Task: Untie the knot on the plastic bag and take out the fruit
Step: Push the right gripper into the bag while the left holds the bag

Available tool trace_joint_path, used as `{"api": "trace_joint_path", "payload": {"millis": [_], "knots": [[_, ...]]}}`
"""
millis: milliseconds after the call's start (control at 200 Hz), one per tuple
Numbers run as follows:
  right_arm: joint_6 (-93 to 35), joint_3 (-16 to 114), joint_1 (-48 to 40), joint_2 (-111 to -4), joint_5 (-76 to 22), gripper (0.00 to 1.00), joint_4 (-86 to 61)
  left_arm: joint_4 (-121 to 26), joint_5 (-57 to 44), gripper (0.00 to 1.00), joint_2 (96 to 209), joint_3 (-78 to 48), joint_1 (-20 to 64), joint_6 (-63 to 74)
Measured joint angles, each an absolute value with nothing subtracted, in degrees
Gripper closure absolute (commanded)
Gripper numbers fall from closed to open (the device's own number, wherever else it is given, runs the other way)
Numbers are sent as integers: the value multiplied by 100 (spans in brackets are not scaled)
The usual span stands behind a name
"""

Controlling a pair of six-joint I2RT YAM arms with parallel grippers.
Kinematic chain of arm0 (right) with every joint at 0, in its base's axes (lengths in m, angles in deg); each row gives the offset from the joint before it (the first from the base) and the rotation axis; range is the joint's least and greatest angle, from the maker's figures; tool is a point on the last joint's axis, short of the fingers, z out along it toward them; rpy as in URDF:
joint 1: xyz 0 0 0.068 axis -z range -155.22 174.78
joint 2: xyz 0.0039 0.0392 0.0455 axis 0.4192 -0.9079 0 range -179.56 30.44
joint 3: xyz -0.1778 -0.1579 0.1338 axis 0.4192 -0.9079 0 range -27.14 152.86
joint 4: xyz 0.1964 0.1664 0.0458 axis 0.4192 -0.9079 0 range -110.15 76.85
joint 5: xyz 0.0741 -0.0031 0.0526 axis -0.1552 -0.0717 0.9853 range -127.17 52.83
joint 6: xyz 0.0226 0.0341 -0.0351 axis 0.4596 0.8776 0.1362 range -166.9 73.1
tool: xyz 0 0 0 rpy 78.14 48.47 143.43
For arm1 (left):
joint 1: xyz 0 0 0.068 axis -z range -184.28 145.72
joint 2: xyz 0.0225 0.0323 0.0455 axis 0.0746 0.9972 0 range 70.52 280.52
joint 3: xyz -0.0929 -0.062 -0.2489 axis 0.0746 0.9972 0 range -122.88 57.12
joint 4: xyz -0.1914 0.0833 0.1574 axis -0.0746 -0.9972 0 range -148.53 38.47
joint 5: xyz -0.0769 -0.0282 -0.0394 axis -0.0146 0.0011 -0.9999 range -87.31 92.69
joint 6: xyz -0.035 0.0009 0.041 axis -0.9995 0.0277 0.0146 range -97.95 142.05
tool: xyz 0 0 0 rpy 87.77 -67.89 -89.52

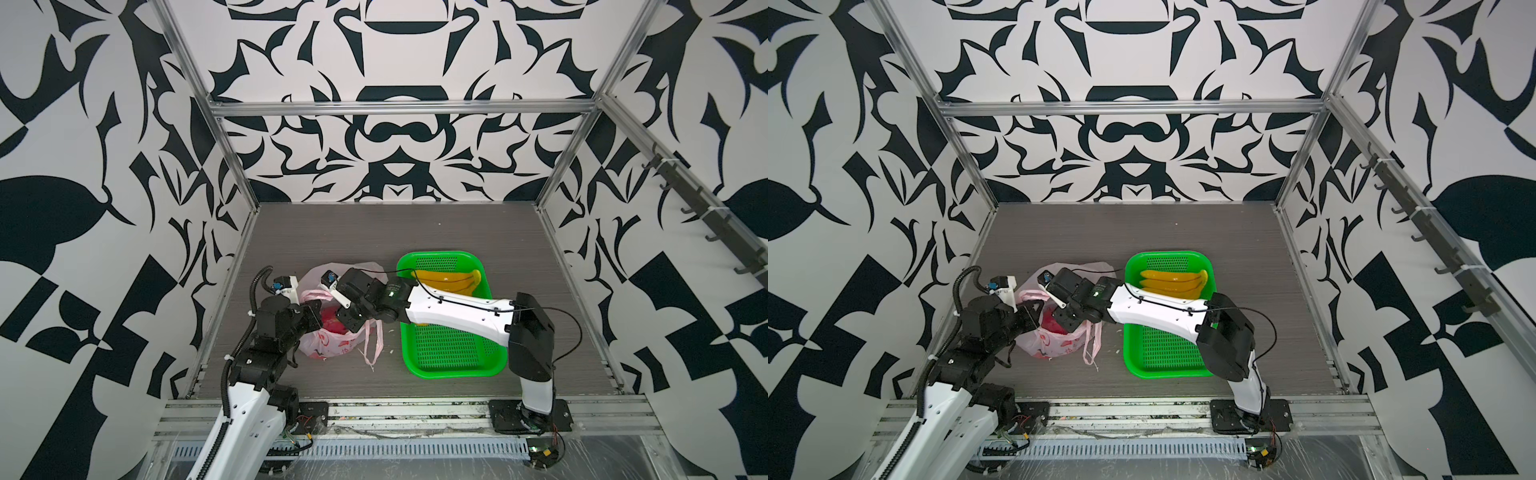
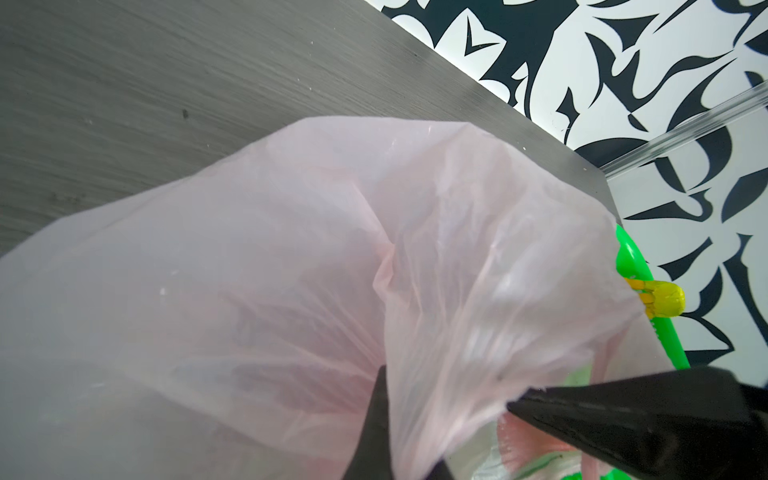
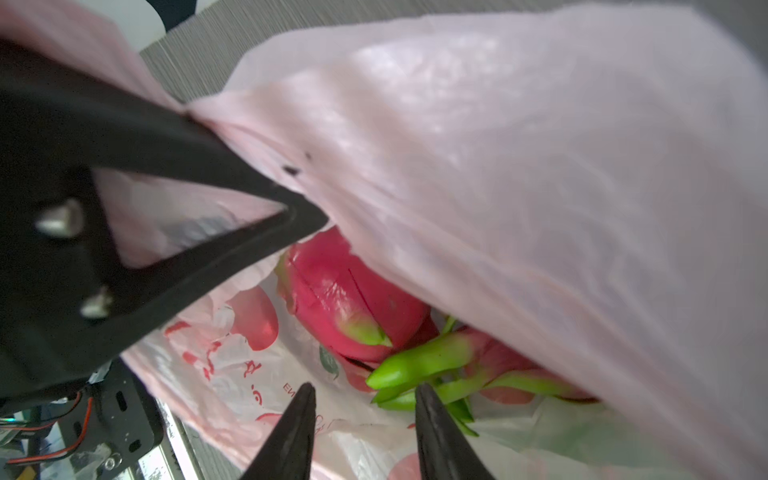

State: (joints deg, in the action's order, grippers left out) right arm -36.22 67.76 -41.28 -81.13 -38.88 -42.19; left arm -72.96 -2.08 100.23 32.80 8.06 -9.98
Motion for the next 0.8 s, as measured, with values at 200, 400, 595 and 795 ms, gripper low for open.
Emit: {"api": "trace_joint_path", "payload": {"millis": [200, 400, 595, 795], "knots": [[-3395, 6524, -4206, -8115, -3915, 58, -4229, -7440, -313, 100, 9855, 3468, 806, -1171], [-3312, 6310, -4268, -8115, -3925, 54, -4275, -7547, -359, 100, 9794, 3477, 806, -1269], [-3633, 6229, -4307, -8115, -3989, 46, -4258, -7678, -359, 100, 9789, 3479, 806, -1335], [-4259, 6577, -4296, -8298, -4013, 46, -4326, -7818, -250, 100, 9641, 3479, 806, -1361]]}}
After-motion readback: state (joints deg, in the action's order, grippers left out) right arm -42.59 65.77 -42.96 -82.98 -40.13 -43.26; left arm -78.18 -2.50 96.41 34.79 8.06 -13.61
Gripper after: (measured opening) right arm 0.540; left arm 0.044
